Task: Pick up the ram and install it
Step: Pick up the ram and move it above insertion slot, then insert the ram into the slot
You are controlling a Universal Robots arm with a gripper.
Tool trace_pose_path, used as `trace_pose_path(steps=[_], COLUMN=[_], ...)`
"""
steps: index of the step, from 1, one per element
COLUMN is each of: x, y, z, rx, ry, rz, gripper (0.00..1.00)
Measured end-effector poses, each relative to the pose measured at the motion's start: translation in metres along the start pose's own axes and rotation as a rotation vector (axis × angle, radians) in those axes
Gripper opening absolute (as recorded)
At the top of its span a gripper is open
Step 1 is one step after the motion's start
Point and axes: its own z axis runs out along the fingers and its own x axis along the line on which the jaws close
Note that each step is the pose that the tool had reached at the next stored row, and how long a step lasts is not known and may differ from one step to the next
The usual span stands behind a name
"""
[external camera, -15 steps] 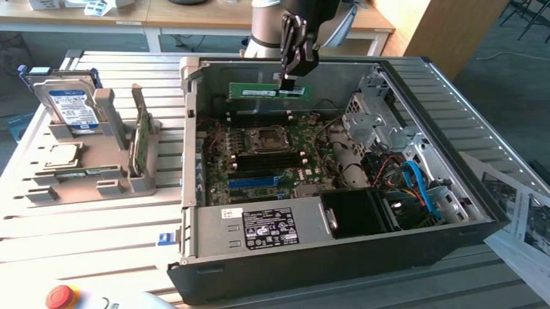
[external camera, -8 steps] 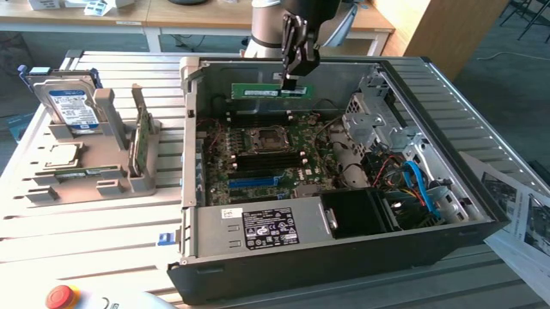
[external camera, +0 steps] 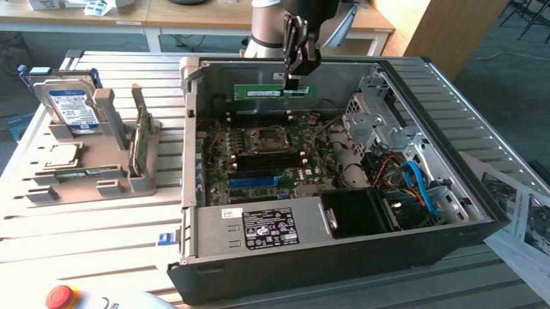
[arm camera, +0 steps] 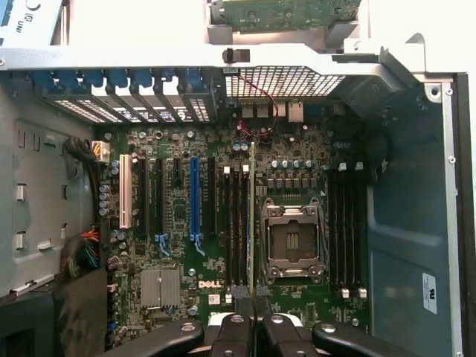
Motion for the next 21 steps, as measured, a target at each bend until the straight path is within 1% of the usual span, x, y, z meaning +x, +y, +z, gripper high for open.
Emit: trace_pose_path(steps=[13, 17, 21], x=[-0.0015, -0.0013, -0.0013], y=[0.0, -0.0033, -0.0035], z=[0.0, 0.0, -0.0001], rx=[0.0, 0.0001, 0.0001], ry=[0.0, -0.0001, 0.0], rz=[0.0, 0.0, 0.0], gripper=[0.12, 0.12, 0.12])
